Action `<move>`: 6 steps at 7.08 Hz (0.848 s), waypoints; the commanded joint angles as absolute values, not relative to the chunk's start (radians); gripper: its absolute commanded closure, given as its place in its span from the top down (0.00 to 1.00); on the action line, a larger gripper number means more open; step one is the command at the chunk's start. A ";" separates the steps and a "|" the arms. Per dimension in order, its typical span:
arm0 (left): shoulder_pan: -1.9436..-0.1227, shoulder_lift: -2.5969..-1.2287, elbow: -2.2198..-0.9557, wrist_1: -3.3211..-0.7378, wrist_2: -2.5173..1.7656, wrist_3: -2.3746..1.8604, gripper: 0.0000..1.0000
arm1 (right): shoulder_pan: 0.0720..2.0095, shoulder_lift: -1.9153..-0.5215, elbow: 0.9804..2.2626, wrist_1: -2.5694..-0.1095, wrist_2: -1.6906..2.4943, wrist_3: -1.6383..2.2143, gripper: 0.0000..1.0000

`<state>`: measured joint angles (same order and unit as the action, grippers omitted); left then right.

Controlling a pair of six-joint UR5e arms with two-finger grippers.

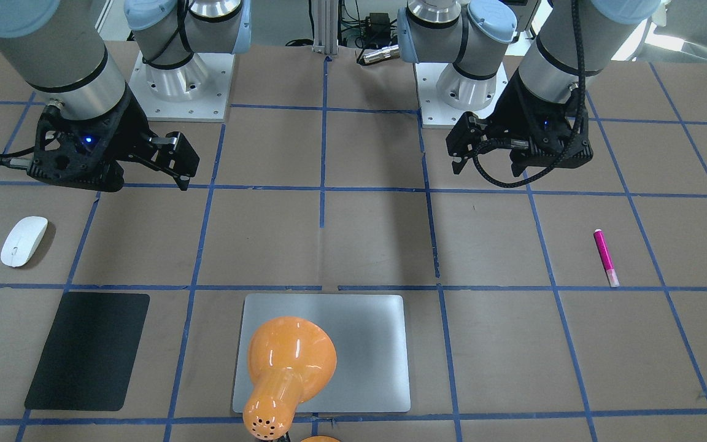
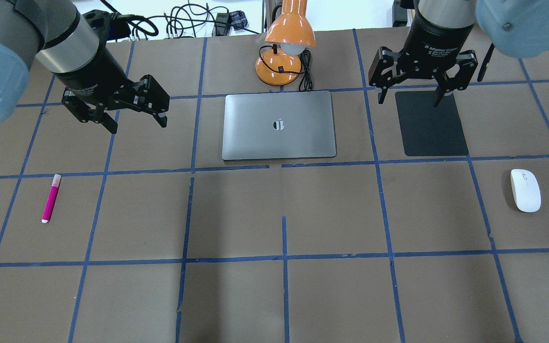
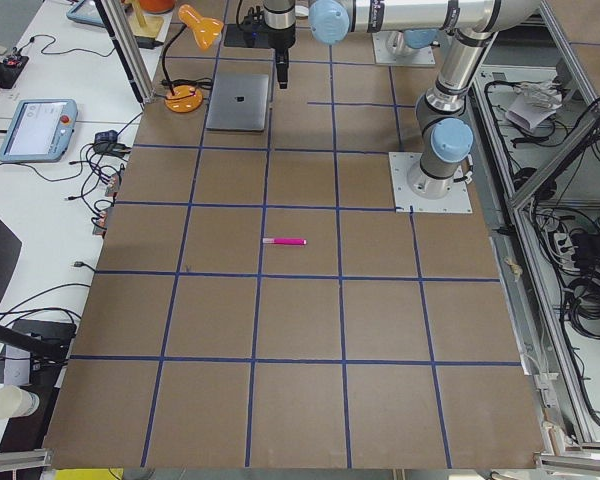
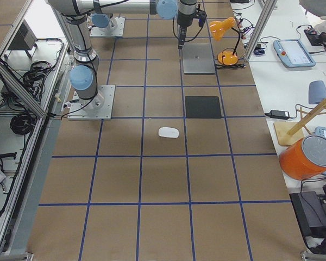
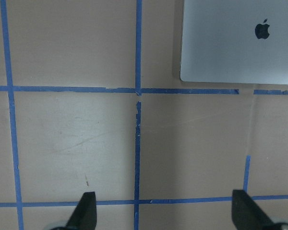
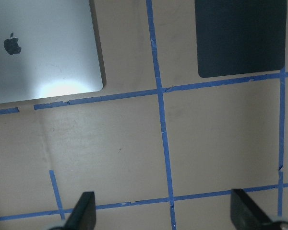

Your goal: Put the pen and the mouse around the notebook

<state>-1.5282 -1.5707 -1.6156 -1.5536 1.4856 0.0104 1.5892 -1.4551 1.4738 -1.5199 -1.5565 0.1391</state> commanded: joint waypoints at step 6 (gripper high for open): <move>-1.522 -1.537 -1.660 -1.577 1.519 0.015 1.00 | 1.401 -1.456 1.630 -1.560 -1.665 0.089 1.00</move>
